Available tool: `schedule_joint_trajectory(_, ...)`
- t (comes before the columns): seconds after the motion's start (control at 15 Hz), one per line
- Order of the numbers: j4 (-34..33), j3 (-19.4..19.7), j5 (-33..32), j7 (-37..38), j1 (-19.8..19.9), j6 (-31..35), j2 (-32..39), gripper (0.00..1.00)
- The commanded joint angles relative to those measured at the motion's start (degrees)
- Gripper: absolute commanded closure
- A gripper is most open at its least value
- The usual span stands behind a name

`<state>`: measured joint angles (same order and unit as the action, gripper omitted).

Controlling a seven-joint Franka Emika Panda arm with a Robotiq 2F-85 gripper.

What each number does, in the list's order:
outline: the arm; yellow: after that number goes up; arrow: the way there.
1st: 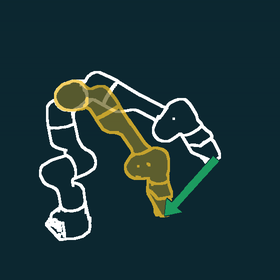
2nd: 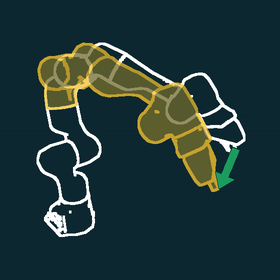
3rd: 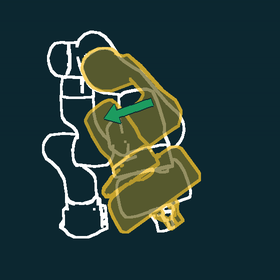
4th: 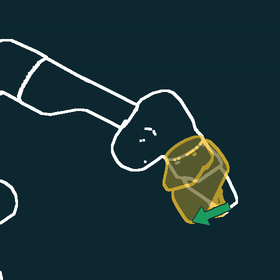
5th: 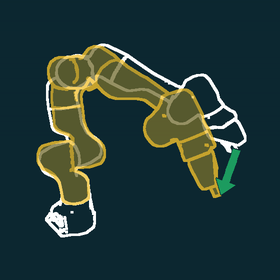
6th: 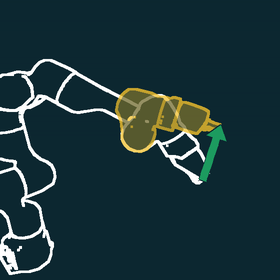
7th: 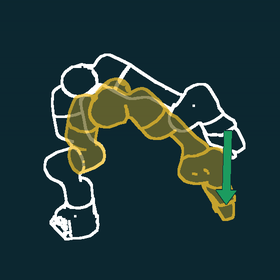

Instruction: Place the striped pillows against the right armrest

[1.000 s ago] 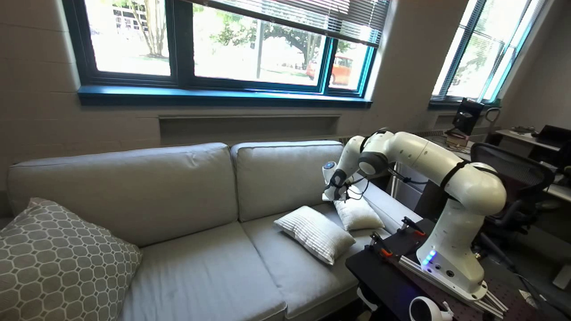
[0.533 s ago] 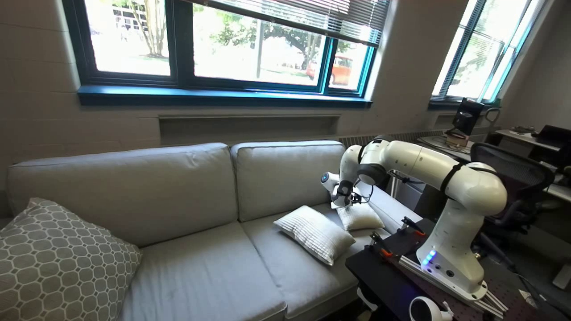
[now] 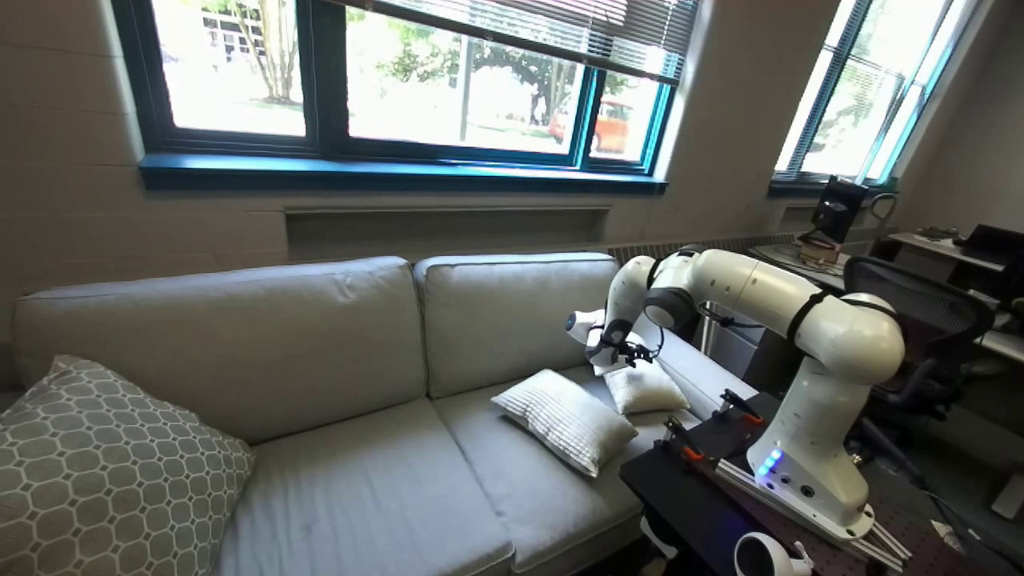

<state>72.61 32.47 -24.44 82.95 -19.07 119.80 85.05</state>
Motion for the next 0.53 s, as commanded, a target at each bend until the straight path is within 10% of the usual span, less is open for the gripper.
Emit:
schedule_joint_trajectory(0.0,-7.4,-3.8,2.6,-3.0,3.3,-0.2,0.0,0.0)
schedule_joint_trajectory(0.47,-10.4,-8.3,-3.6,0.3,3.8,5.3,-0.6,0.0)
